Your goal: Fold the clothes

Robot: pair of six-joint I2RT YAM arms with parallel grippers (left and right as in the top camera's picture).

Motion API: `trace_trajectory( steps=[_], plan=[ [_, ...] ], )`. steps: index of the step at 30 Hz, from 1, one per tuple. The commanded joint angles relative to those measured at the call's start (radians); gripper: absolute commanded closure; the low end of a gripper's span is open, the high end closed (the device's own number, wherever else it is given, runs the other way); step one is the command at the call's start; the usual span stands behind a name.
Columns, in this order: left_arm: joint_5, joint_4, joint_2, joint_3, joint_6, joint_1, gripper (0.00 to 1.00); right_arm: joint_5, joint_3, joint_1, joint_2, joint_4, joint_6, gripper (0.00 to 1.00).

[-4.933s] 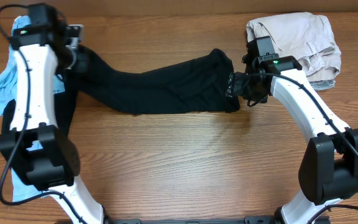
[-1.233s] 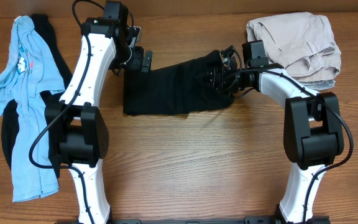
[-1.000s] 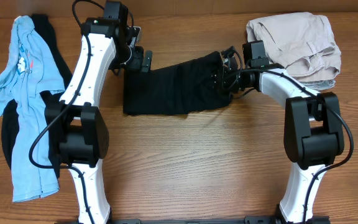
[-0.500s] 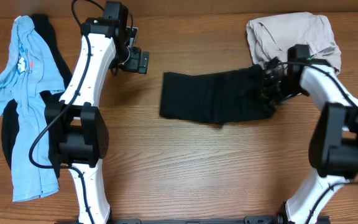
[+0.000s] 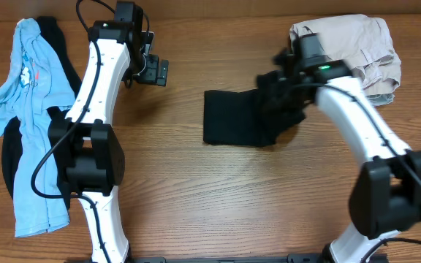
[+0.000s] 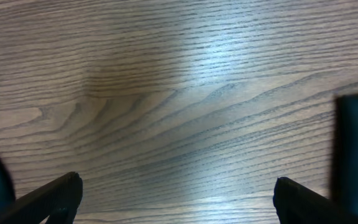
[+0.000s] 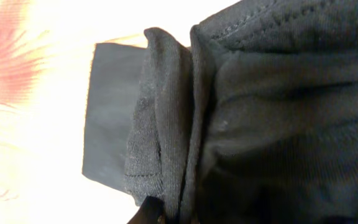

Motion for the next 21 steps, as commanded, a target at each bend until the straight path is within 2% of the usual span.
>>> trace_trajectory(
  steps=[1,3,5,6,9,16,21],
  plan=[
    [-0.01,-0.003,0.006,0.018,0.019,0.006,0.0,0.134,-0.011,0.152,0.077,0.084,0.146,0.96],
    [-0.01,-0.003,0.006,0.018,0.019,0.006,0.0,0.169,-0.011,0.208,0.116,0.125,0.177,0.88],
    [-0.01,-0.003,0.006,0.018,0.019,0.006,0.0,0.166,-0.011,0.256,0.154,0.156,0.185,0.51],
    [-0.01,-0.003,0.006,0.018,0.019,0.006,0.0,0.164,-0.011,0.275,0.167,0.164,0.187,0.46],
    [-0.01,-0.002,0.006,0.018,0.02,0.006,0.0,0.145,-0.01,0.33,0.179,0.168,0.188,0.37],
    [-0.01,0.008,0.006,0.018,0.019,0.006,0.0,0.034,0.103,0.349,0.073,0.072,0.158,0.28],
    [-0.01,0.01,0.006,0.018,0.019,0.006,0.0,0.034,0.184,0.323,-0.025,0.0,0.131,0.23]
  ],
)
